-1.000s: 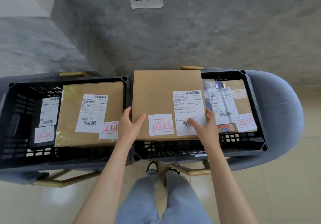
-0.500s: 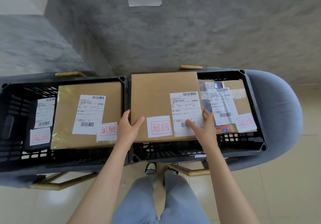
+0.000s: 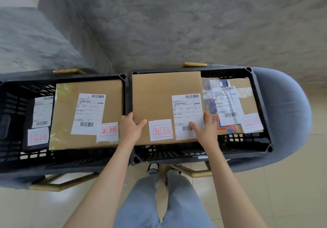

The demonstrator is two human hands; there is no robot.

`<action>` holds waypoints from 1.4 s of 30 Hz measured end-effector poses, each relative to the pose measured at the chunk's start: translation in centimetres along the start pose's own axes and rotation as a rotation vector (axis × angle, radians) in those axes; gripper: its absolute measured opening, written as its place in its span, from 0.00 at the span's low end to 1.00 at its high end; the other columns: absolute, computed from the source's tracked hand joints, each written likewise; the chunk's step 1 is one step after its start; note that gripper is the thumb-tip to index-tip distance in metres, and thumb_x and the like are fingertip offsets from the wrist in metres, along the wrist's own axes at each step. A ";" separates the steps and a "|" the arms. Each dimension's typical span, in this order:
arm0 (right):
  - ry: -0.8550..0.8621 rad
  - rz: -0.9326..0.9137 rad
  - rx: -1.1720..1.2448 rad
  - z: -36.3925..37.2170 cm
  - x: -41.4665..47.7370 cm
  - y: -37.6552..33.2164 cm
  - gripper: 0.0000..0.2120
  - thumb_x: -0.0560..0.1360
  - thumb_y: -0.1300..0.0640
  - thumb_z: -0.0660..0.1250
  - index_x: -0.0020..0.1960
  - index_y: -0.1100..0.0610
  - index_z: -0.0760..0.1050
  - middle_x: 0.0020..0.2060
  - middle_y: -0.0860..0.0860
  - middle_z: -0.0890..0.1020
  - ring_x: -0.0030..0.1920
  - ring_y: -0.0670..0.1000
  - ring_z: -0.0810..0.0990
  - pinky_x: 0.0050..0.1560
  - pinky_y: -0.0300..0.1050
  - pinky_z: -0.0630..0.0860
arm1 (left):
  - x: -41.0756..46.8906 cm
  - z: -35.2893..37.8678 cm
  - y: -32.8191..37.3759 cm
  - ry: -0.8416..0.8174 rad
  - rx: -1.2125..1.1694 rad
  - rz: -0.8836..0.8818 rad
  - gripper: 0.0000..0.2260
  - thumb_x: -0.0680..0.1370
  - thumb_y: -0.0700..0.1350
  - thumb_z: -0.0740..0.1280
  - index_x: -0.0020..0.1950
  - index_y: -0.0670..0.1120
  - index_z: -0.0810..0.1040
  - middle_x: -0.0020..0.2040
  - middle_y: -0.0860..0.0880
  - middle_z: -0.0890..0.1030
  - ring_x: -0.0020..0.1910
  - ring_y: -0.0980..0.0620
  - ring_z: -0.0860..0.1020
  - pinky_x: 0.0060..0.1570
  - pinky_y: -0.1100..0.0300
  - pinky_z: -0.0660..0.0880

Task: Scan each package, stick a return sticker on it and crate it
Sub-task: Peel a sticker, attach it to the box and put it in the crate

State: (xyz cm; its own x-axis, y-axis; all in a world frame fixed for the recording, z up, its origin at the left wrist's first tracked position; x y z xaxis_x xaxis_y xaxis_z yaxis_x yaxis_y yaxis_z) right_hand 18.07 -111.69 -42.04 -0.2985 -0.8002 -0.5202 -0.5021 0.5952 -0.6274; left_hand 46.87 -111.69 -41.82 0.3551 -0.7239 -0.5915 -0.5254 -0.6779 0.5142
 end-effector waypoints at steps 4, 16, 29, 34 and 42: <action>-0.021 0.006 -0.045 -0.1 0.0 -0.3 0.36 0.74 0.50 0.69 0.76 0.53 0.55 0.69 0.58 0.64 0.69 0.60 0.61 0.67 0.56 0.62 | 0.5 -0.1 1.0 -0.022 0.019 0.048 0.36 0.76 0.47 0.69 0.78 0.50 0.51 0.74 0.44 0.62 0.70 0.43 0.65 0.67 0.47 0.66; -0.014 -0.113 -0.356 0.3 1.7 -5.2 0.41 0.73 0.49 0.71 0.77 0.46 0.51 0.74 0.55 0.55 0.70 0.60 0.57 0.65 0.62 0.65 | 2.3 -0.3 6.3 -0.013 0.328 0.190 0.42 0.72 0.49 0.74 0.78 0.55 0.50 0.73 0.45 0.55 0.68 0.42 0.63 0.57 0.52 0.69; -0.057 -0.111 -0.396 1.8 3.4 -4.4 0.40 0.73 0.50 0.71 0.78 0.48 0.51 0.73 0.56 0.56 0.70 0.61 0.58 0.67 0.58 0.61 | 3.6 0.9 6.0 0.027 0.476 0.173 0.41 0.72 0.50 0.74 0.78 0.52 0.52 0.72 0.42 0.56 0.68 0.41 0.60 0.62 0.51 0.67; -0.032 -0.113 -0.478 2.1 3.6 -4.0 0.41 0.73 0.48 0.70 0.78 0.48 0.50 0.73 0.56 0.57 0.69 0.61 0.58 0.67 0.55 0.60 | 4.0 1.5 5.9 0.039 0.527 0.198 0.40 0.72 0.50 0.74 0.77 0.50 0.53 0.72 0.44 0.55 0.68 0.43 0.59 0.61 0.53 0.68; -0.009 -0.123 -0.574 2.7 3.5 -4.3 0.40 0.74 0.49 0.69 0.78 0.50 0.49 0.74 0.57 0.55 0.71 0.61 0.57 0.65 0.54 0.64 | 4.4 2.3 6.2 0.067 0.624 0.212 0.41 0.73 0.50 0.73 0.77 0.48 0.52 0.74 0.42 0.55 0.70 0.42 0.59 0.64 0.51 0.67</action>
State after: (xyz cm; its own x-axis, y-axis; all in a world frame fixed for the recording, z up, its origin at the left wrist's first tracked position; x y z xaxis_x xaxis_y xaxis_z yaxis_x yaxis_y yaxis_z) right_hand 21.33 -116.88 -42.73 -0.2046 -0.8585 -0.4702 -0.8926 0.3608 -0.2704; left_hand 43.42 -118.79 -42.67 0.2318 -0.8535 -0.4667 -0.9315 -0.3330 0.1464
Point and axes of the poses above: each hand's wrist, its own x-axis towards the middle knuckle, its own z-axis out of the palm, y = z × x, the point moved 9 cm from there along x, towards the middle knuckle
